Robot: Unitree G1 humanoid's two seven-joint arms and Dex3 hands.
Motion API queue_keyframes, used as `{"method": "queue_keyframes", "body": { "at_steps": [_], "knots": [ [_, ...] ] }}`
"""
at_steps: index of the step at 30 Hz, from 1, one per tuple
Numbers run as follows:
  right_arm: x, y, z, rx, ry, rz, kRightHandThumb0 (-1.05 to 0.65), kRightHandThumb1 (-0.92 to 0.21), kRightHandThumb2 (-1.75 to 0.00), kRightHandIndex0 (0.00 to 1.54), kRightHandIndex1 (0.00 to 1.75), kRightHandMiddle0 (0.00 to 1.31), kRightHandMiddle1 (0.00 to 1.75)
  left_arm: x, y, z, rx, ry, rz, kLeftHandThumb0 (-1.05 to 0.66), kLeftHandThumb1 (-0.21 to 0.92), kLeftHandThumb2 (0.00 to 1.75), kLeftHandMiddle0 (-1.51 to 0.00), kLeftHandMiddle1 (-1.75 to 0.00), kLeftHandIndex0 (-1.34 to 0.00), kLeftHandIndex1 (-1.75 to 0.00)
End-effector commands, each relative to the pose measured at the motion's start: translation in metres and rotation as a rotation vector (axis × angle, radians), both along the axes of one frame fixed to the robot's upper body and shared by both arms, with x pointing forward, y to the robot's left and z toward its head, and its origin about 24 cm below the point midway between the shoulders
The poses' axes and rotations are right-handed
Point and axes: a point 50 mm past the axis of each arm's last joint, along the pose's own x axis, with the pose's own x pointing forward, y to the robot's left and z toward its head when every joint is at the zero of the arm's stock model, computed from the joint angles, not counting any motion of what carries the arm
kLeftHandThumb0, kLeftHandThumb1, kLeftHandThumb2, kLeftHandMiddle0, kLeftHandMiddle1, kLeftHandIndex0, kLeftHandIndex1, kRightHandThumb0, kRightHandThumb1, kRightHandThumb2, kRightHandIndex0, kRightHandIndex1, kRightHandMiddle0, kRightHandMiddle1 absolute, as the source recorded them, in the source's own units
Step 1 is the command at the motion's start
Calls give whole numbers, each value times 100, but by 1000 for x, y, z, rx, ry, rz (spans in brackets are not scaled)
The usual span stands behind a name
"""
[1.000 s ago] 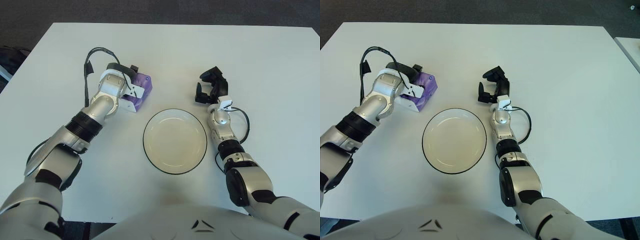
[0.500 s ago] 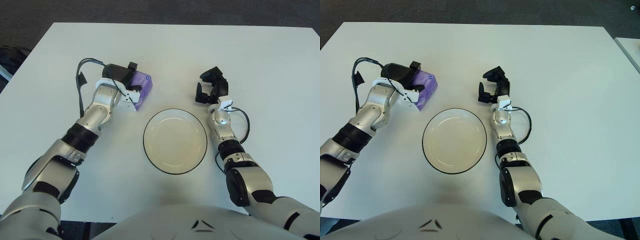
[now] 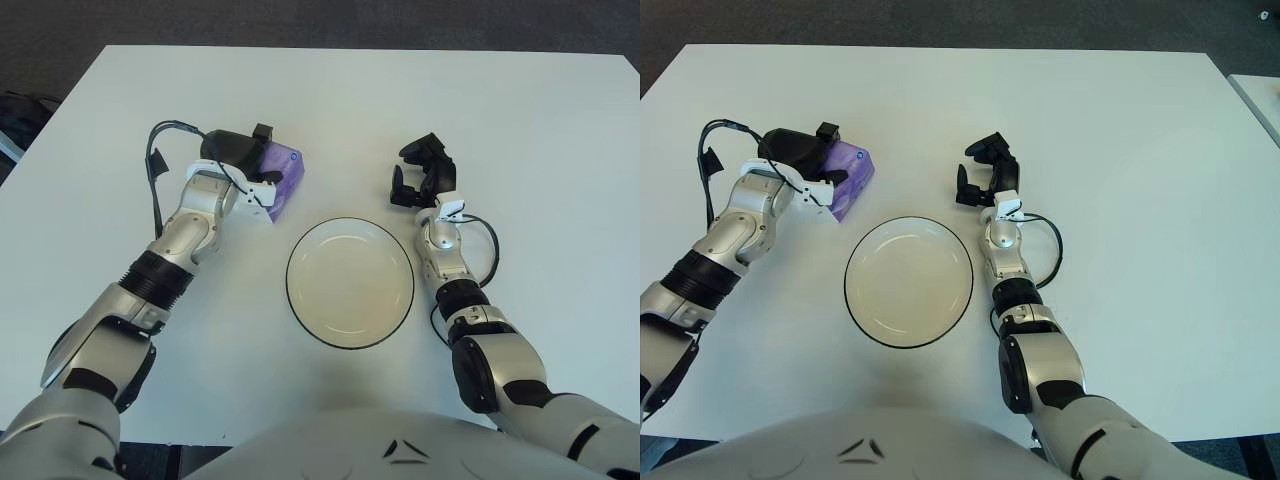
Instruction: Put the tissue paper into the plate.
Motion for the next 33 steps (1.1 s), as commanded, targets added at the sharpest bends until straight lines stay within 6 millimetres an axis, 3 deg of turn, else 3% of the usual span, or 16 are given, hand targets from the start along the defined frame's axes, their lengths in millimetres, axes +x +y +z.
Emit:
{"method": "queue_keyframes", "body": {
  "at_steps": [1, 5, 8, 9, 12, 16, 33],
  "knots": [
    [-84, -19, -126, -10, 574, -66, -2, -22, -136, 71, 175, 59, 150, -46, 17, -103, 53, 406, 9, -20, 69, 56, -72, -92, -59, -143],
    [-84, -19, -126, -7, 572, -68, -2, -22, -136, 71, 175, 59, 150, -46, 18, -101, 42, 387, -34, -5, 65, 58, -75, -106, -56, -142],
    [-84, -19, -126, -6, 572, -69, -2, -22, -136, 71, 175, 58, 151, -46, 18, -100, 40, 372, -58, -2, 58, 70, -76, -119, -54, -138],
    [-84, -19, -126, -5, 572, -69, -1, -21, -137, 71, 175, 58, 151, -46, 19, -100, 40, 366, -64, -1, 52, 80, -74, -131, -56, -135],
    [-84, -19, -126, -2, 573, -70, -1, -21, -137, 71, 175, 58, 151, -45, 20, -99, 35, 354, -75, -1, 41, 101, -66, -145, -60, -145],
    [-84, -19, -126, 0, 573, -73, -1, -22, -137, 71, 175, 58, 151, -43, 22, -99, 23, 341, -69, -1, 37, 112, -60, -156, -58, -154],
    [-84, -19, -126, -5, 573, -75, -1, -21, -137, 71, 175, 58, 152, -41, 25, -100, -15, 314, -78, -1, 33, 123, -55, -166, -55, -163]
  ]
}}
